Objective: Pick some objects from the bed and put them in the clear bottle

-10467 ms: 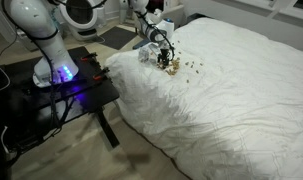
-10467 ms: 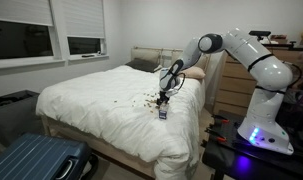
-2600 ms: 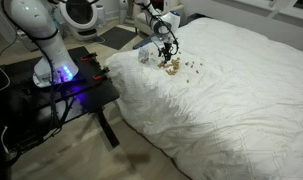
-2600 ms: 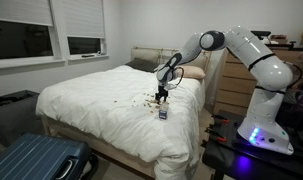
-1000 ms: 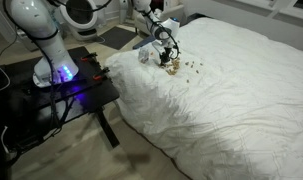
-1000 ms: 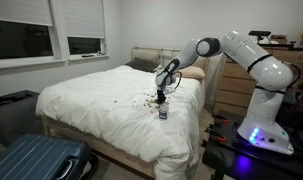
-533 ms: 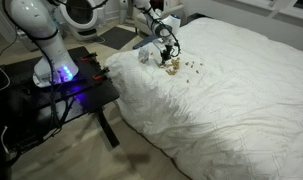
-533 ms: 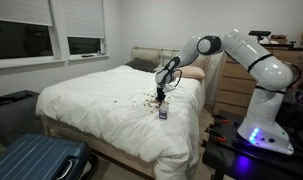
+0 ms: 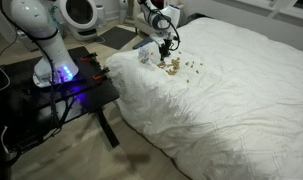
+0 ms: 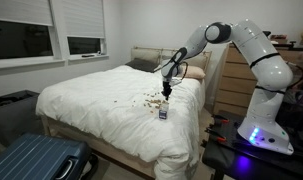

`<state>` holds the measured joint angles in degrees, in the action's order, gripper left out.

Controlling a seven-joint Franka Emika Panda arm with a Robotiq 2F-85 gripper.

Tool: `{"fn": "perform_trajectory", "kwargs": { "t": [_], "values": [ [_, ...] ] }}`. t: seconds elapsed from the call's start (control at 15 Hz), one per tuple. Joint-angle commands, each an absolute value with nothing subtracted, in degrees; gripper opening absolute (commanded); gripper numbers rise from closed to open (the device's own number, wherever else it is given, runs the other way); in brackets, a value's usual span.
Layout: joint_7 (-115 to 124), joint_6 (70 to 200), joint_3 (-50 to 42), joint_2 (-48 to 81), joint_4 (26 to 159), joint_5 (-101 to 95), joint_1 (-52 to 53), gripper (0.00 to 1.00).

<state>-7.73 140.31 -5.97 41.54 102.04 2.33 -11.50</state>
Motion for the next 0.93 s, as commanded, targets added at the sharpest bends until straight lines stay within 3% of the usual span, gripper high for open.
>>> {"fn": "perform_trajectory", "kwargs": {
  "t": [0.0,0.87],
  "values": [
    [-7.60,140.12,-7.12,31.70,112.50,0.03,-11.09,0.01],
    [-8.60,140.71,-4.24,15.80,126.51,-2.97,-6.45,0.01]
  ]
}}
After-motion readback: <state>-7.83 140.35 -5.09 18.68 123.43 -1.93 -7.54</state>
